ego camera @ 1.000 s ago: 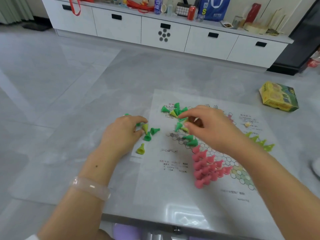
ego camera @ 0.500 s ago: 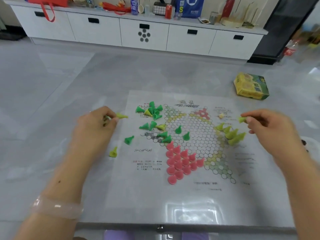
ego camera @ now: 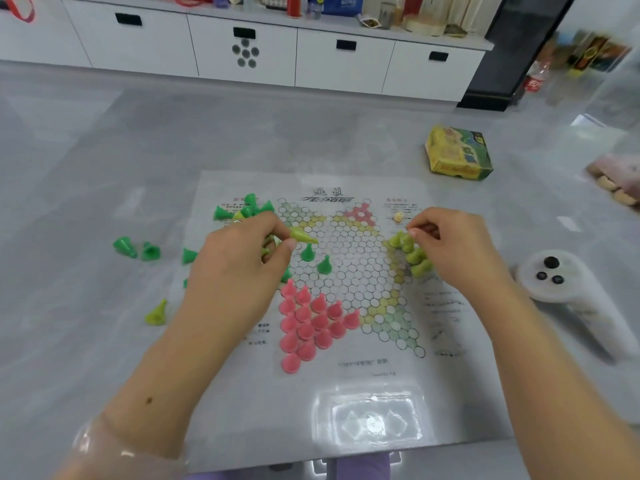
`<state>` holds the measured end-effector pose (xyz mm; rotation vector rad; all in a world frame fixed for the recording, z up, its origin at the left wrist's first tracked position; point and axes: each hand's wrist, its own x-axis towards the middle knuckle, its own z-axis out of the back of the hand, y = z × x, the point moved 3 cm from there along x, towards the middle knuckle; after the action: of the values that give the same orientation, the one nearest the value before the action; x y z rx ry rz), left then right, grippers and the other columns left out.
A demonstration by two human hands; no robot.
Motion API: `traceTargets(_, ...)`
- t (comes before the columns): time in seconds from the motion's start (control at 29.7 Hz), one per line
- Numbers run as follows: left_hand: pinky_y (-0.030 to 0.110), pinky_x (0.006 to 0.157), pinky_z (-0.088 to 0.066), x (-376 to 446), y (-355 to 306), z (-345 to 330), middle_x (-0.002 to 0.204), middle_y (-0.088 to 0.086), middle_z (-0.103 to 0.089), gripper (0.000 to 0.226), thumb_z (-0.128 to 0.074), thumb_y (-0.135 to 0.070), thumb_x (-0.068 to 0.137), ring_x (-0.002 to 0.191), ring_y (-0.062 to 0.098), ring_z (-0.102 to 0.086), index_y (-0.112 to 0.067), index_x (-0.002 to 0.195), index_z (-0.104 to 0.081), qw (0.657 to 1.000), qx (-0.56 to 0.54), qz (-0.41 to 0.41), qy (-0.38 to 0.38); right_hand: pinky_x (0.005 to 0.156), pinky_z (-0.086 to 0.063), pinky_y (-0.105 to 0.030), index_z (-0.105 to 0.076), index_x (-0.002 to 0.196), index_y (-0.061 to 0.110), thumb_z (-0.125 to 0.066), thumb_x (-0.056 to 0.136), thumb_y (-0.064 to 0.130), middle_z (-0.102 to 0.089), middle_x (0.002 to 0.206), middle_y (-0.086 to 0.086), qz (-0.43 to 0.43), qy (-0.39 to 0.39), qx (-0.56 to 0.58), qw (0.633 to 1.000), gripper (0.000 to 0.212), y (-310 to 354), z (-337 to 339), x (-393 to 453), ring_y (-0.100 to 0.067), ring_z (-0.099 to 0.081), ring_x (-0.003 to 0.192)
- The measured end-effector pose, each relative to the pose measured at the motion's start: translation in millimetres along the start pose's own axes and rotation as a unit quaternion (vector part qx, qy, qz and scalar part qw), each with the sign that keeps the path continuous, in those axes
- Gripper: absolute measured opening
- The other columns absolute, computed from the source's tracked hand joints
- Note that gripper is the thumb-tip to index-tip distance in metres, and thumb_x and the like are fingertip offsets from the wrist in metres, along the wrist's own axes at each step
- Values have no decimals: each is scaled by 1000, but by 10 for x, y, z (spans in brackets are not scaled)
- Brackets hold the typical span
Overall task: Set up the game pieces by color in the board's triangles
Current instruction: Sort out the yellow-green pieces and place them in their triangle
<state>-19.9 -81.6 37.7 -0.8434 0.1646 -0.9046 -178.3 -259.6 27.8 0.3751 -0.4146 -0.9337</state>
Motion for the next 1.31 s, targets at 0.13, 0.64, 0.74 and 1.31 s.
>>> traceTargets(0.13,20,61,-40,21,-122,-61,68,-8,-56,7,-54,-26,89,66,11,-54,-25,82,-57,1000,-11,7,7,70,-42,-16,-66,100,14,-53,90,8,-61,88,1,7,23,-4,1000,17,-4,-15,19,-11,-54,76)
traceTargets(0.64,19,61,-39,37,-240,-206,66,-7,-54,6,-57,-23,88,62,3,-47,-22,82,-59,999,-28,-5,17,71,-52,-33,-67,92,11,-52,85,4,-58,78,1,5,77,-28,997,18,24,-80,-4,-20,-59,73)
traceTargets(0.74,16,60,-36,31,-241,-212,67,-11,-53,6,-57,-23,88,63,2,-47,-24,82,-58,1000,-19,-6,20,67,-43,-25,-67,93,14,-50,86,3,-55,83,2,19,75,-61,995,22,22,-103,5,-14,-51,74)
traceTargets(1.31,16,65,-40,47,-230,-192,71,-8,-55,6,-57,-25,88,69,4,-51,-23,83,-58,1000,-21,6,22,72,-36,-25,-68,92,14,-55,86,9,-46,90,2,63,54,-93,992,15,-55,-167,31,-17,-50,93)
